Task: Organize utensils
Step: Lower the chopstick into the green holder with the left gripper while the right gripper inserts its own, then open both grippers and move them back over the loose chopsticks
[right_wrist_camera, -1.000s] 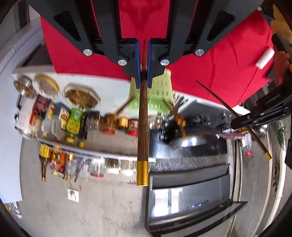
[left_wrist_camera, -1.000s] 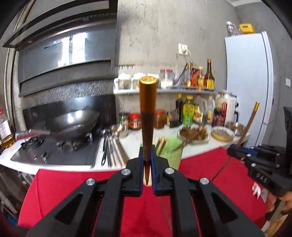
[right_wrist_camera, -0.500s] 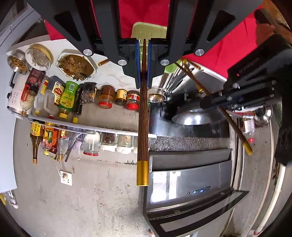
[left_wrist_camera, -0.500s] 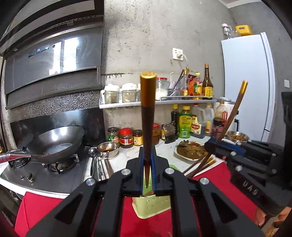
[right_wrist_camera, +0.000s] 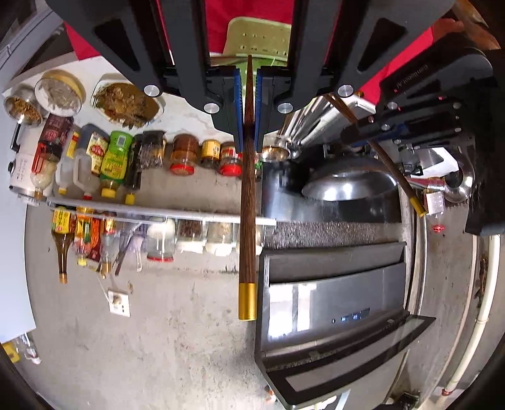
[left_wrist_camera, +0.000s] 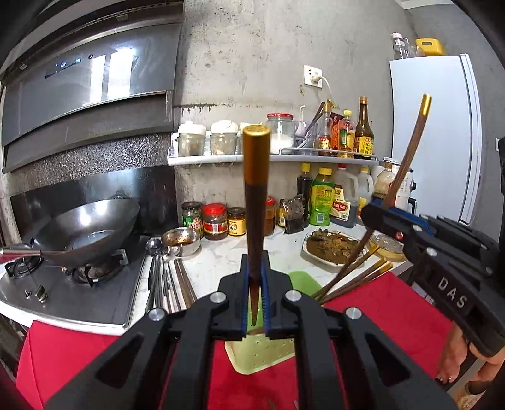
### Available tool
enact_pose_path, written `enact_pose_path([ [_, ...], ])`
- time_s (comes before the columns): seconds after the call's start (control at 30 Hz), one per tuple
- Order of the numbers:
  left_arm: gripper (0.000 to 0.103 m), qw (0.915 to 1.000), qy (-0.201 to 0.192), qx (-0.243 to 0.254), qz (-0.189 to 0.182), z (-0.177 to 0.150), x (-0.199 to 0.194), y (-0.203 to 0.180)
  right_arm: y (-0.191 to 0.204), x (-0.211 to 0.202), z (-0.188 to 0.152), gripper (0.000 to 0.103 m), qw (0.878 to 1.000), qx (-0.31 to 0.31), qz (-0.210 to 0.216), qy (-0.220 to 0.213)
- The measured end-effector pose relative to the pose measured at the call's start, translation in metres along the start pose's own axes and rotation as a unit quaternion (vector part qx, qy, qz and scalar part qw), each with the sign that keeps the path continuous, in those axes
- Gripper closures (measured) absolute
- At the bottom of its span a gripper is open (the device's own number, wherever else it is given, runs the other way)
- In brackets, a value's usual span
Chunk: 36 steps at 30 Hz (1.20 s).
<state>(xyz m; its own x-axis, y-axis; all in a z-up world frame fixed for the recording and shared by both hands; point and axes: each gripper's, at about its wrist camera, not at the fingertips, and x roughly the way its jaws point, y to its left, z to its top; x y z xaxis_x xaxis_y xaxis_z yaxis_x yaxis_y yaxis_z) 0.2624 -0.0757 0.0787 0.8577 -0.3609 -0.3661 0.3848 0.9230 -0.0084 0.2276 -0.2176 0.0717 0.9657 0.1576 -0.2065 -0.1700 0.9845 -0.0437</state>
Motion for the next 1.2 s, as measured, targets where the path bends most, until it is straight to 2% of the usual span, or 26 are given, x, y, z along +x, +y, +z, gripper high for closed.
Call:
enact_pose_path([
  [0.13,0.096,0.9999,0.009,0.007,-0.009,0.000,0.008,-0.007,0.000,0.014,0.004,0.096,1.000,0.003,0.004,0.010],
  [0.33,0.096,0.9994,0.028,0.018,-0.012,-0.010,0.020,-0.013,0.003,0.042,-0.024,0.096,0.998,-0.007,0.007,0.063],
  [0.57,0.096,0.9989,0.043,0.002,-0.018,-0.010,0.024,-0.007,0.000,0.050,-0.041,0.093,0.995,-0.007,-0.001,0.103],
  [0.6,0.096,0.9989,0.044,-0.002,-0.018,-0.010,0.023,-0.006,0.000,0.047,-0.040,0.084,0.995,-0.006,-0.006,0.102],
  [0.63,0.095,0.9988,0.045,-0.005,-0.017,-0.008,0.023,-0.004,-0.001,0.044,-0.039,0.066,0.995,-0.004,-0.008,0.099],
  [0.67,0.091,0.9988,0.045,-0.007,-0.017,-0.008,0.021,-0.004,-0.002,0.042,-0.038,0.058,0.995,-0.002,-0.008,0.099],
  [0.7,0.088,0.9990,0.041,-0.009,-0.016,-0.006,0.017,-0.003,-0.002,0.036,-0.036,0.055,0.996,0.000,-0.008,0.093],
  [0.73,0.086,0.9992,0.037,-0.008,-0.015,-0.005,0.014,-0.003,-0.002,0.031,-0.034,0.055,0.996,-0.003,-0.013,0.089],
  [0.8,0.072,0.9996,0.023,-0.009,-0.012,-0.001,0.002,-0.004,-0.002,0.019,-0.029,0.055,0.997,-0.007,-0.022,0.079],
  [0.83,0.070,0.9997,0.017,-0.010,-0.011,0.002,-0.004,-0.004,-0.002,0.013,-0.027,0.055,0.997,-0.008,-0.025,0.076],
  [1.0,0.070,0.9998,-0.011,-0.009,0.012,0.011,-0.049,-0.006,0.000,-0.032,-0.024,0.056,0.997,-0.013,-0.038,0.072],
  [1.1,0.070,0.9993,-0.001,-0.009,0.036,-0.001,-0.071,-0.003,0.002,-0.060,-0.032,0.056,0.996,-0.012,-0.040,0.077],
  [1.2,0.070,0.9970,0.023,-0.004,0.073,-0.032,-0.098,0.001,0.005,-0.087,-0.046,0.056,0.996,-0.015,-0.038,0.082],
])
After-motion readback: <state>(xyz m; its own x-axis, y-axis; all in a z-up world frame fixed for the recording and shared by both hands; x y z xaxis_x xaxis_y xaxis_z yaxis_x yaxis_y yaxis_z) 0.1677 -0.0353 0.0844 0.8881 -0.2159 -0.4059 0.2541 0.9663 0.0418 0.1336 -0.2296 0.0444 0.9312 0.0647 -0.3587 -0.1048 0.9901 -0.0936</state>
